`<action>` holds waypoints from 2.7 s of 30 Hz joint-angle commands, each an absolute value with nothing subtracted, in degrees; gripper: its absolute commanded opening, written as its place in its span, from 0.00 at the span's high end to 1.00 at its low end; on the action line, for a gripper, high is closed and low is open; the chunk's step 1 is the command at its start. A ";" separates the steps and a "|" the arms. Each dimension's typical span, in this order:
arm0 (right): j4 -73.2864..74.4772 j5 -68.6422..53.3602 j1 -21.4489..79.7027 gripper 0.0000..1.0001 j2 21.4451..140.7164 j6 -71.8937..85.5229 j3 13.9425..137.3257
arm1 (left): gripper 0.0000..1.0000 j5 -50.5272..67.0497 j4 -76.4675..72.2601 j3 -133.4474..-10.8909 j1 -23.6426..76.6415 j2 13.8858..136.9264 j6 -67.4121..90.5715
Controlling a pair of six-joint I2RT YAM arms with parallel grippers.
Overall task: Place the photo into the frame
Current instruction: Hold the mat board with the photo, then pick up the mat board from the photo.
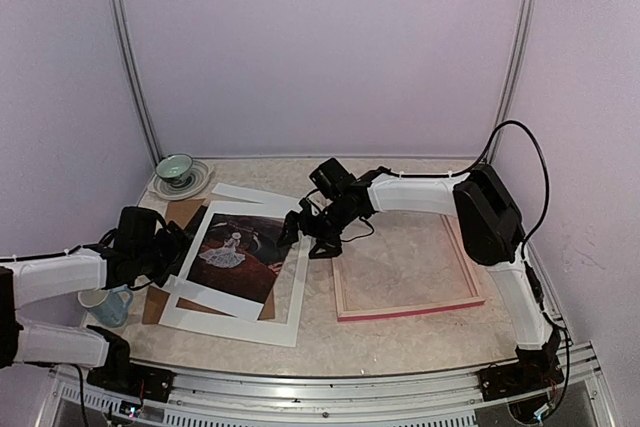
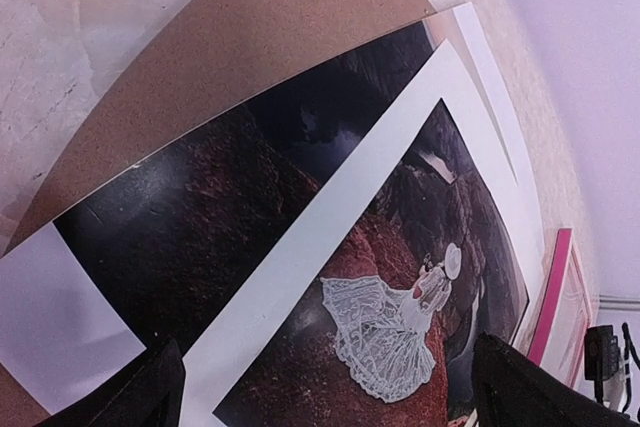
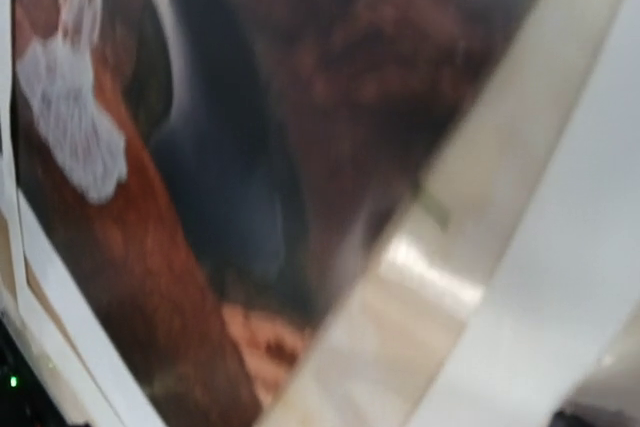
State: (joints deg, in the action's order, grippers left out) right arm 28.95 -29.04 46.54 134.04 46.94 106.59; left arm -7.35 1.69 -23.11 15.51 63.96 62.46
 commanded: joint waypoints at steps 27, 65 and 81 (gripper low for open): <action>28.30 -29.62 45.53 0.01 137.66 43.27 113.96 | 0.01 -13.62 0.72 -23.44 17.09 70.15 61.10; 26.27 -36.79 49.31 0.01 142.79 46.94 115.41 | 0.01 -17.78 3.35 -22.76 16.29 72.99 62.99; 26.83 -42.41 49.14 0.01 144.73 47.66 118.09 | 0.01 -16.70 2.44 -22.50 16.26 72.80 62.93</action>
